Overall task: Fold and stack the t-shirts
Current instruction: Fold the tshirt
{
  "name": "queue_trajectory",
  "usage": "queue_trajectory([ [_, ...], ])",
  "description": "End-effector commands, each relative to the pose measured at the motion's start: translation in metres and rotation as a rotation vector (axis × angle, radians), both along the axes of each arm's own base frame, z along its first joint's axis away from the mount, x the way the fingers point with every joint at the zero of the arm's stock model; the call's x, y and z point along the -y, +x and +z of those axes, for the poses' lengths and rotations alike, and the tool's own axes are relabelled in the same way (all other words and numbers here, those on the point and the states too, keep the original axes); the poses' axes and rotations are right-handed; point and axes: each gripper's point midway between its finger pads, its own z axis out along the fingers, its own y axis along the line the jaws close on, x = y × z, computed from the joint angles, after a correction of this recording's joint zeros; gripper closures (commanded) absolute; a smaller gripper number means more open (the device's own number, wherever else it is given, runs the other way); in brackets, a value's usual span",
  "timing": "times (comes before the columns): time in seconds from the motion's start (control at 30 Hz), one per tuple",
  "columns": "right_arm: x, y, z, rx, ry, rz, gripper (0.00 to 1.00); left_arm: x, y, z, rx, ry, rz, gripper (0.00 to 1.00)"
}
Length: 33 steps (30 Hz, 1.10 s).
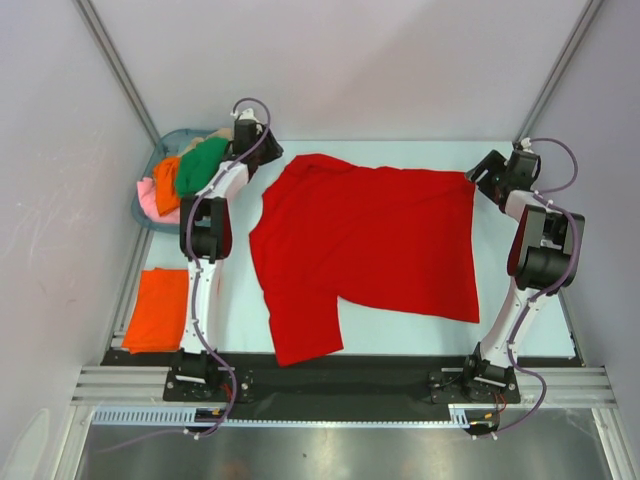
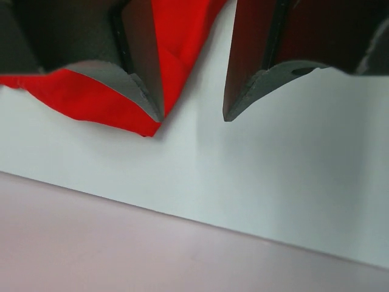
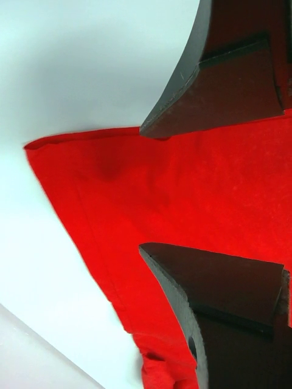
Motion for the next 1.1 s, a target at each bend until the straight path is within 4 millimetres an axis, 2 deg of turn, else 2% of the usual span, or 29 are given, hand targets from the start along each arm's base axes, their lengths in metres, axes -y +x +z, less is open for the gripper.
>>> queue_trajectory([
  [0.0,-0.002,0.006,0.034,0.103,0.006,0.028,0.25,0.024,0.004,0.012,0.027,-0.129,0.011,0.51],
  [0.17,0.0,0.003,0.039,0.111,-0.003,0.027,0.25,0.025,0.003,0.0,-0.014,-0.182,0.046,0.57],
  [0.5,0.002,-0.002,0.052,0.162,0.029,0.029,0.25,0.029,-0.013,-0.03,-0.157,-0.272,0.111,0.59],
  [0.8,0.005,-0.003,0.057,0.178,0.038,0.029,0.25,0.021,-0.016,-0.03,-0.142,-0.242,0.156,0.54],
  [0.97,0.004,-0.002,0.053,0.177,0.051,0.026,0.25,0.024,-0.02,-0.04,-0.183,-0.263,0.16,0.56],
  [1.07,0.005,-0.002,0.052,0.175,0.053,0.026,0.24,0.027,-0.02,-0.04,-0.184,-0.274,0.149,0.64],
])
